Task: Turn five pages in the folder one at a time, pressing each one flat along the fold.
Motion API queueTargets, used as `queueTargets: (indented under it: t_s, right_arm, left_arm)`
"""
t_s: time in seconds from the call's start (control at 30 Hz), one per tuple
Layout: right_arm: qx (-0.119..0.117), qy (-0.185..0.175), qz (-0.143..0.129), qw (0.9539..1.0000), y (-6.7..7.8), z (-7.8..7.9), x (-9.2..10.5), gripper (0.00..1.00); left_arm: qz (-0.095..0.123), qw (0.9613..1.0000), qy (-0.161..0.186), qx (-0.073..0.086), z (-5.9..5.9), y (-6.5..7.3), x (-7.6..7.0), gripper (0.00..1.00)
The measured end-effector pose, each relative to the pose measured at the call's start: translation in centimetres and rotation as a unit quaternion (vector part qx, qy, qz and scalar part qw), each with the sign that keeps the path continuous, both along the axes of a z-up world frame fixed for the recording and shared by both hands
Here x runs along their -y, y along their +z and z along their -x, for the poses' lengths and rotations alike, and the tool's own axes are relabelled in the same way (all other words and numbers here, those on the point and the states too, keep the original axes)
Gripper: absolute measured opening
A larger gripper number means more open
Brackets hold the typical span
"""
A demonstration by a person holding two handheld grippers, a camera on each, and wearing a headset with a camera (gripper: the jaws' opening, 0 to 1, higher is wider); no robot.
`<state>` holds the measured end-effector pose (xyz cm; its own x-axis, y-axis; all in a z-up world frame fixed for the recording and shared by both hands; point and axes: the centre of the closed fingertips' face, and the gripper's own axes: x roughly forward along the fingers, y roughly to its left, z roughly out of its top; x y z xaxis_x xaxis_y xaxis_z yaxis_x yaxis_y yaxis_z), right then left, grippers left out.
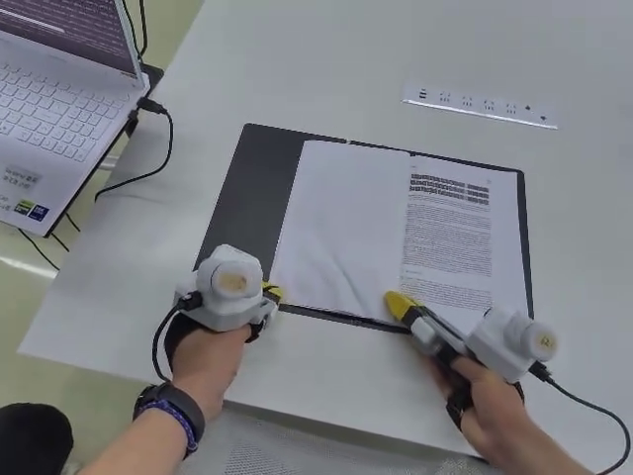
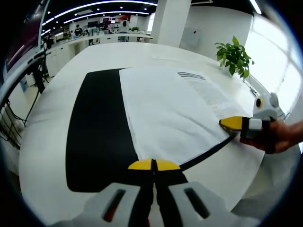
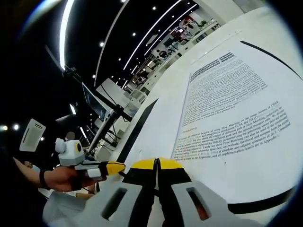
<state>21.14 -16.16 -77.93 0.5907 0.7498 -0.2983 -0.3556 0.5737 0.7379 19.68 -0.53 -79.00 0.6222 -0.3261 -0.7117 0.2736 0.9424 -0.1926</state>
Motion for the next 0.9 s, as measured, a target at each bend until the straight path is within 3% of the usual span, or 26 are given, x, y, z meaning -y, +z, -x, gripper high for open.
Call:
queueTargets:
  t_s: [0.2,0.33,0.43,0.57,0.63,0.73,0.8,0.83,0.9]
  right_arm:
    - [-0.010,0.003,0.002,0.9999,-0.1,0.9,0.0,0.00]
    - [-0.014,0.005,0.008,0.9999,-0.2,1.1,0.0,0.00]
    - [-0.019,0.004,0.011,0.9998,-0.2,1.1,0.0,0.00]
    - [-0.023,0.006,0.014,0.9996,-0.3,1.2,0.0,0.00]
    - [-0.030,0.003,0.012,0.9995,-0.3,1.2,0.0,0.00]
    - [-0.035,0.000,0.011,0.9993,-0.2,1.2,0.0,0.00]
    - [-0.039,-0.004,0.007,0.9992,-0.1,1.2,0.1,0.00]
    - [-0.046,-0.011,-0.003,0.9989,0.1,1.2,0.1,0.00]
    - [-0.051,-0.020,-0.008,0.9985,0.3,1.1,0.6,0.01]
  left_arm:
    - [-0.002,1.0000,-0.001,0.001,0.0,0.0,0.0,0.00]
    - [-0.019,0.9997,-0.011,0.007,0.1,0.0,0.2,0.00]
    - [-0.015,0.9999,-0.007,0.003,0.1,0.0,0.1,0.00]
    - [0.010,0.9999,0.010,0.001,0.1,0.0,-0.1,0.00]
    - [0.036,0.9987,0.035,0.003,0.1,0.0,-0.1,0.00]
    - [0.058,0.9968,0.054,0.006,0.1,0.0,-0.3,0.00]
    - [0.076,0.9954,0.058,-0.008,0.3,0.1,0.0,0.00]
    - [0.092,0.9950,0.037,-0.014,0.6,0.2,0.8,0.00]
    - [0.091,0.9953,0.034,0.004,0.6,0.7,0.9,0.01]
